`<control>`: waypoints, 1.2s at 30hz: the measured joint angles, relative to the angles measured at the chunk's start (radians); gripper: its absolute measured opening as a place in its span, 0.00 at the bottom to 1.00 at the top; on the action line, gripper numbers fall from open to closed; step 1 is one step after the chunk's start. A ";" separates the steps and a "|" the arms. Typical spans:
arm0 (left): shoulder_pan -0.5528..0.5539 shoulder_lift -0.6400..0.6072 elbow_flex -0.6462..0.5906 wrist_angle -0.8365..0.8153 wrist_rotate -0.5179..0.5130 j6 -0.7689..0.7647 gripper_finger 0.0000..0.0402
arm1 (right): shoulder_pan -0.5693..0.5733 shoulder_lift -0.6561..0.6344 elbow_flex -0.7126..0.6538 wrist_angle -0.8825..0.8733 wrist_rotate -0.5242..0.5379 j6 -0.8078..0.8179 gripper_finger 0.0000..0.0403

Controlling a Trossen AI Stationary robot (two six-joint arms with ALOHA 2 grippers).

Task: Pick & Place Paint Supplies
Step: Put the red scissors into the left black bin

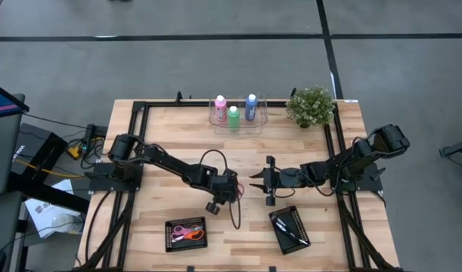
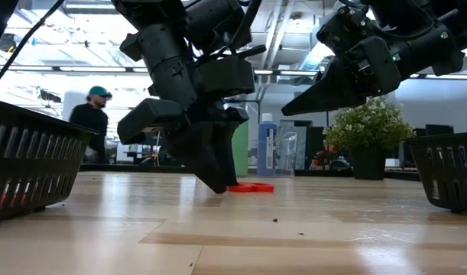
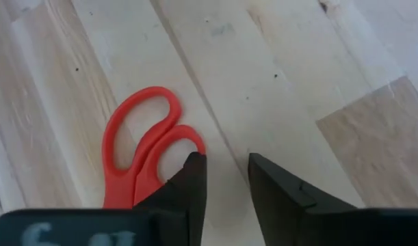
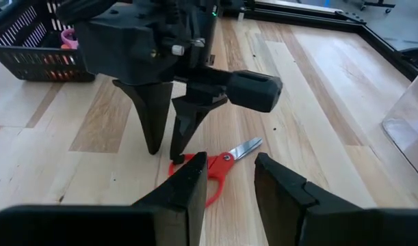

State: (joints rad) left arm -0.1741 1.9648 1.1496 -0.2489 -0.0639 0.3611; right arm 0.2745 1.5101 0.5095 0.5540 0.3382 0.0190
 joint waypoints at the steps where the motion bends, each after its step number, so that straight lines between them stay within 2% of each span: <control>1: 0.003 0.000 0.000 0.001 0.000 0.000 0.25 | 0.000 0.000 0.000 0.000 0.000 0.000 0.27; 4: 0.015 0.001 0.000 -0.001 0.002 -0.007 0.20 | 0.000 0.000 0.000 0.000 0.000 0.000 0.27; 9: 0.012 0.002 0.001 -0.014 0.008 -0.030 0.04 | 0.000 0.000 0.000 0.000 -0.025 0.000 0.27; 11: 0.006 0.002 0.001 -0.016 0.007 -0.043 0.02 | 0.000 0.000 0.000 0.000 -0.026 0.000 0.27; 15: -0.008 0.003 0.001 -0.019 -0.006 -0.066 0.00 | 0.000 0.000 0.000 0.000 -0.026 0.000 0.27; 20: -0.045 0.003 0.000 -0.020 -0.084 -0.074 0.00 | 0.000 0.000 0.000 0.000 -0.029 0.000 0.27; 25: -0.071 0.003 -0.001 -0.020 -0.156 -0.074 0.00 | 0.000 0.000 0.000 0.000 -0.078 0.000 0.27; 30: -0.073 -0.027 -0.005 -0.036 -0.192 -0.080 0.00 | 0.000 0.000 0.000 -0.001 -0.087 0.002 0.27; 36: -0.053 -0.082 -0.003 -0.027 -0.185 -0.070 0.00 | 0.000 0.000 0.000 -0.003 -0.094 0.004 0.27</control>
State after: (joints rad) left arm -0.2275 1.8824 1.1465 -0.2762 -0.2492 0.2912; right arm 0.2745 1.5101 0.5091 0.5510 0.2438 0.0231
